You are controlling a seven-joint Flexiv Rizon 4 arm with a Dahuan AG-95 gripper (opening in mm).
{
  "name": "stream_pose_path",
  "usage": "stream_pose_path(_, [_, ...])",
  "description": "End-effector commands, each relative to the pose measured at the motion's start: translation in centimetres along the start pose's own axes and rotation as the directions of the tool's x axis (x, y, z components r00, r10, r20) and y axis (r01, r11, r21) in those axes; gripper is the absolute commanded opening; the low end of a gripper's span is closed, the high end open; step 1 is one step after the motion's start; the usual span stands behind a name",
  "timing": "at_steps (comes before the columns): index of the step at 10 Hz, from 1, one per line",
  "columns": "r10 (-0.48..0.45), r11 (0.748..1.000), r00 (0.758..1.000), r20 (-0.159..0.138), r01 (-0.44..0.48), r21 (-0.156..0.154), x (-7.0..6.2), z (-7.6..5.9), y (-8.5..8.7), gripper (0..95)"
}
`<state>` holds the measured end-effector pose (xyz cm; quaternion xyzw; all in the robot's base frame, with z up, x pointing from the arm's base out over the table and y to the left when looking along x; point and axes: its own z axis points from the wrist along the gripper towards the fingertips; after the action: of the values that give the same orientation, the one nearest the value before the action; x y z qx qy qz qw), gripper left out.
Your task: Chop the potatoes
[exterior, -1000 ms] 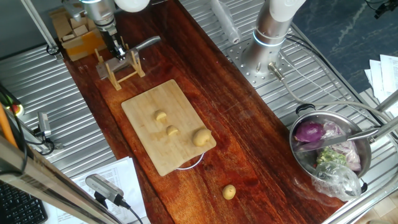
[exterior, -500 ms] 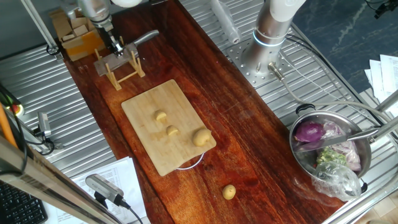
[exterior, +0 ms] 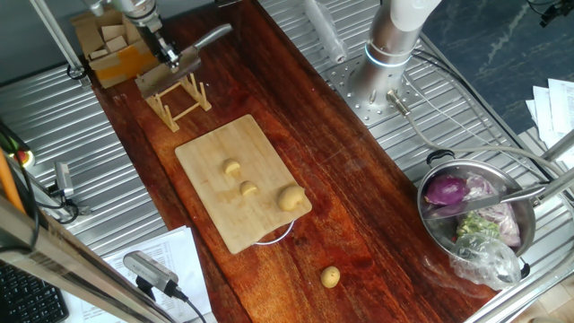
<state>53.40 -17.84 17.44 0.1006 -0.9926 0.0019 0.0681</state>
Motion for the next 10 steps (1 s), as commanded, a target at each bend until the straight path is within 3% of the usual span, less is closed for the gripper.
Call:
stream_pose_path(1, [0.03,1.0,1.0,-0.003,-0.03,-0.01,-0.2,0.0,-0.2,0.0])
stream_pose_path(3, [0.026,1.0,1.0,-0.014,-0.026,0.002,-0.2,0.0,-0.2,0.0])
stream_pose_path(5, [-0.019,1.0,1.0,-0.015,0.019,-0.008,-0.2,0.0,-0.2,0.0])
stream_pose_path(7, [0.027,1.0,1.0,-0.014,-0.027,-0.008,-0.4,0.0,0.7,0.0])
stream_pose_path(8, [0.073,0.997,0.997,-0.007,-0.073,-0.01,-0.9,-0.1,3.9,0.0])
stream_pose_path(10, [0.127,0.992,0.992,0.006,-0.126,-0.018,-1.0,0.2,7.8,0.0])
